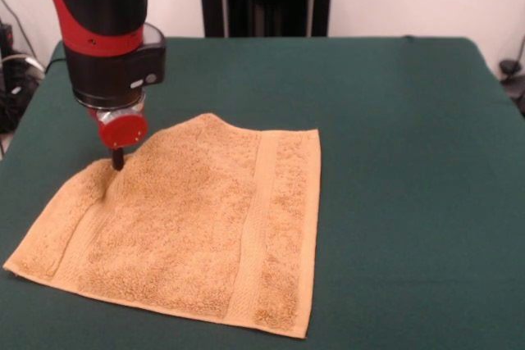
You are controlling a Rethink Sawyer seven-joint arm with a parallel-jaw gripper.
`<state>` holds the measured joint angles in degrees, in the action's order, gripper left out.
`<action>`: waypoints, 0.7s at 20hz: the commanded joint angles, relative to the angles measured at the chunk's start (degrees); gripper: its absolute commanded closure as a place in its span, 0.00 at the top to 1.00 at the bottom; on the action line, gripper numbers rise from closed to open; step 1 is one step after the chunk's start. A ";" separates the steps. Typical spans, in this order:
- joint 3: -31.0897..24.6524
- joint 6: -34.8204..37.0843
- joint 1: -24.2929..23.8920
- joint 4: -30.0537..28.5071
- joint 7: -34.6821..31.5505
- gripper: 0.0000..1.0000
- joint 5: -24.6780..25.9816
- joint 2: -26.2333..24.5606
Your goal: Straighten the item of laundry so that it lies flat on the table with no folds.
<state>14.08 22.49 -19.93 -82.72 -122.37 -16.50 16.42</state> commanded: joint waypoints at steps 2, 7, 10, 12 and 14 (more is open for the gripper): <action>-5.80 0.65 2.90 -1.45 -9.18 0.00 -1.53 -2.31; -2.83 5.89 4.13 0.48 -4.36 0.00 2.46 -0.30; -3.52 4.95 3.72 0.73 -1.55 0.00 4.64 0.13; -4.25 4.39 3.30 1.01 -0.44 0.00 5.92 0.25; -4.48 4.30 3.12 1.34 0.20 0.00 6.79 0.47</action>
<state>14.34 22.45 -19.23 -82.12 -122.37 -12.81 16.77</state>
